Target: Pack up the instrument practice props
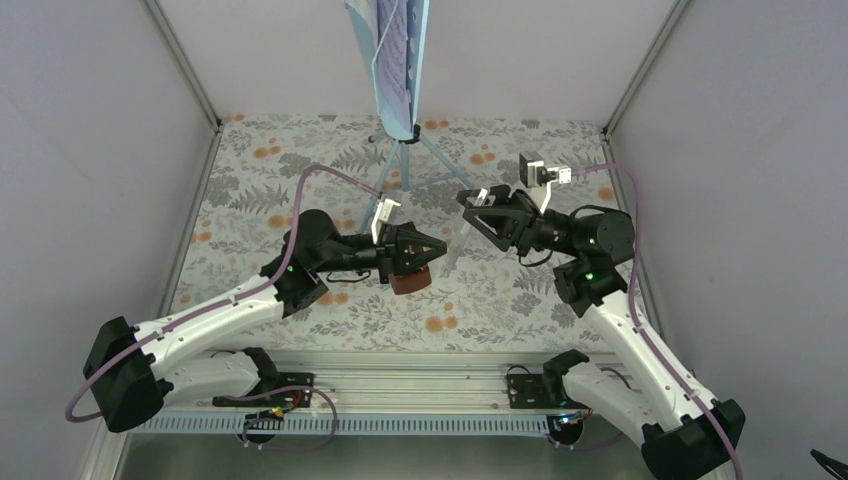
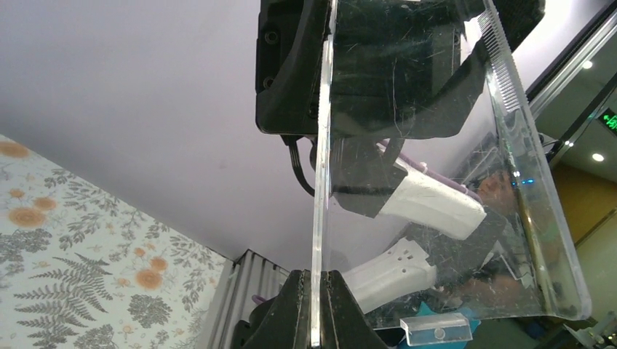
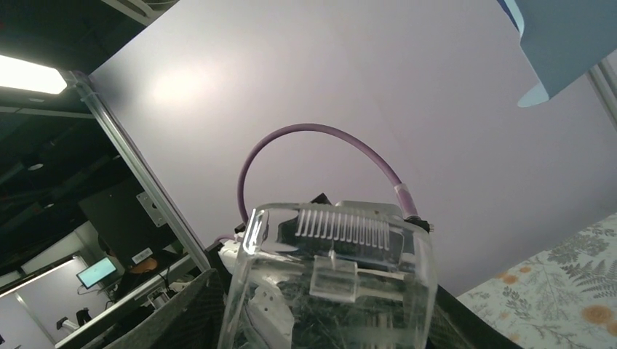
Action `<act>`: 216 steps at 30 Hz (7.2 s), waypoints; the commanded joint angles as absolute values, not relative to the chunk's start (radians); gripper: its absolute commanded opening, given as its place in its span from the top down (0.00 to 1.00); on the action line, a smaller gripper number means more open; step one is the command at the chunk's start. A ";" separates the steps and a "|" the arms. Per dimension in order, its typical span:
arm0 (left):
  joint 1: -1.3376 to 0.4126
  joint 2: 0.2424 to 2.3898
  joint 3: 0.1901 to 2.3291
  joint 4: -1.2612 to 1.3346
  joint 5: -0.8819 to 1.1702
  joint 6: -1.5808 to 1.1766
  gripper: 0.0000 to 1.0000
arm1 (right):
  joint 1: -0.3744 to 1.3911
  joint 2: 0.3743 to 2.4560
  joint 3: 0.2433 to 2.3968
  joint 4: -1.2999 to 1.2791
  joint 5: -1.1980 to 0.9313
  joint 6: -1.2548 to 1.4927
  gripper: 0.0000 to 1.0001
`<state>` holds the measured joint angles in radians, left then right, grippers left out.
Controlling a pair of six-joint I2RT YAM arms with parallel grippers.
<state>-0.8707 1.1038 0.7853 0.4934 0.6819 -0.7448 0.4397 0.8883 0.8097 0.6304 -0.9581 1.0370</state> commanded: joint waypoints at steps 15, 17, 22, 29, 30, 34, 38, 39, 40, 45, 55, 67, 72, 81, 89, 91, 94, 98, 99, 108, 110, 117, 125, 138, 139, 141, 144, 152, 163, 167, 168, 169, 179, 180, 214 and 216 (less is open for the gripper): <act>-0.708 0.997 0.859 -0.076 0.413 -0.519 0.00 | 0.461 0.760 0.689 0.166 -0.617 0.513 0.57; -0.626 1.017 0.916 -0.231 0.440 -0.436 0.00 | 0.474 0.744 0.627 0.176 -0.582 0.488 0.57; -0.445 1.101 1.083 -0.426 0.495 -0.225 0.00 | 0.561 0.709 0.514 0.229 -0.412 0.431 0.57; -0.299 1.185 1.132 -0.349 0.496 -0.185 0.00 | 0.856 0.744 0.423 0.337 0.037 0.343 0.59; -0.295 1.182 1.121 -0.323 0.478 -0.189 0.00 | 0.900 0.767 0.413 0.360 0.103 0.331 0.59; -0.294 1.144 1.057 -0.230 0.384 -0.162 0.01 | 1.046 0.866 0.385 0.454 0.334 0.295 0.59; -0.293 1.120 1.014 -0.219 0.235 -0.059 0.01 | 1.123 0.972 0.383 0.552 0.473 0.258 0.59; -0.294 1.112 0.995 -0.213 0.185 -0.048 0.01 | 1.135 0.996 0.382 0.574 0.504 0.244 0.59; -0.294 1.103 0.975 -0.204 0.145 -0.040 0.01 | 1.146 1.019 0.382 0.600 0.525 0.227 0.59; -0.294 1.050 0.935 -0.203 0.044 -0.002 0.01 | 1.174 1.134 0.382 0.729 0.566 0.162 0.59; -0.294 1.051 0.933 -0.214 0.011 0.012 0.01 | 1.183 1.312 0.373 0.940 0.560 0.054 0.58; -0.293 1.047 0.932 -0.215 0.015 0.015 0.01 | 1.177 1.418 0.380 1.022 0.597 0.016 0.58; -0.293 1.051 0.932 -0.214 0.023 0.015 0.01 | 1.172 1.432 0.377 1.038 0.623 0.010 0.58; -0.294 1.053 0.933 -0.214 0.028 0.017 0.01 | 1.169 1.475 0.373 1.090 0.642 0.033 0.58; -0.294 1.051 0.934 -0.215 0.026 0.018 0.01 | 1.164 1.506 0.373 1.103 0.652 0.030 0.58; -0.295 1.051 0.934 -0.216 0.027 0.018 0.01 | 1.163 1.516 0.373 1.104 0.664 0.036 0.58; -0.293 1.051 0.933 -0.218 0.027 0.018 0.01 | 1.161 1.527 0.375 1.102 0.679 0.037 0.58; -0.294 1.048 0.934 -0.216 0.025 0.018 0.01 | 1.160 1.526 0.376 1.096 0.690 0.027 0.58; -0.294 1.047 0.932 -0.217 0.024 0.018 0.01 | 1.160 1.524 0.377 1.092 0.689 0.026 0.58; -0.294 1.046 0.933 -0.217 0.021 0.018 0.01 | 1.142 1.545 0.395 1.061 0.613 0.032 0.57; -0.294 1.045 0.933 -0.217 0.021 0.020 0.01 | 1.140 1.549 0.400 1.051 0.600 0.034 0.57; -0.294 1.046 0.933 -0.219 0.023 0.018 0.01 | 1.129 1.561 0.411 1.021 0.560 0.039 0.56; -0.294 1.045 0.933 -0.218 0.025 0.018 0.01 | 1.114 1.584 0.436 0.974 0.547 0.067 0.54; -0.293 1.044 0.931 -0.217 0.023 0.018 0.01 | 1.103 1.492 0.438 0.878 0.571 0.080 0.00; -0.294 1.045 0.931 -0.217 0.022 0.019 0.01 | 1.102 1.473 0.434 0.861 0.575 0.081 0.00; -0.294 1.043 0.931 -0.218 0.021 0.020 0.00 | 1.100 1.425 0.416 0.822 0.582 0.086 0.00; -0.294 1.039 0.927 -0.217 0.014 0.020 0.00 | 1.098 1.309 0.375 0.728 0.597 0.113 0.00; -0.298 0.980 0.893 -0.175 0.042 0.033 0.00 | 0.917 0.846 0.390 0.389 0.344 0.202 0.00; -0.478 1.068 0.896 -0.184 0.437 0.151 0.00 | 0.193 1.131 0.613 0.105 -0.352 0.365 0.00; -0.551 1.187 0.935 -0.221 0.545 0.143 0.00 | 0.112 1.088 0.570 0.123 -0.418 0.367 0.00; -0.562 1.217 0.948 -0.229 0.566 0.141 0.00 | 0.103 1.072 0.563 0.117 -0.423 0.360 0.00; -0.571 1.245 0.963 -0.236 0.585 0.141 0.00 | 0.098 1.059 0.558 0.111 -0.427 0.353 0.00; -0.605 1.373 1.015 -0.280 0.539 0.143 0.06 | 0.089 0.967 0.503 0.108 -0.462 0.343 0.00; -0.608 1.375 1.010 -0.280 0.535 0.146 0.09 | 0.089 0.968 0.503 0.109 -0.464 0.344 0.00; -0.649 1.369 0.983 -0.303 0.396 0.168 0.69 | 0.088 0.891 0.473 0.107 -0.444 0.333 0.00; -0.649 1.330 0.977 -0.319 0.352 0.164 0.74 | 0.088 0.886 0.472 0.102 -0.440 0.328 0.00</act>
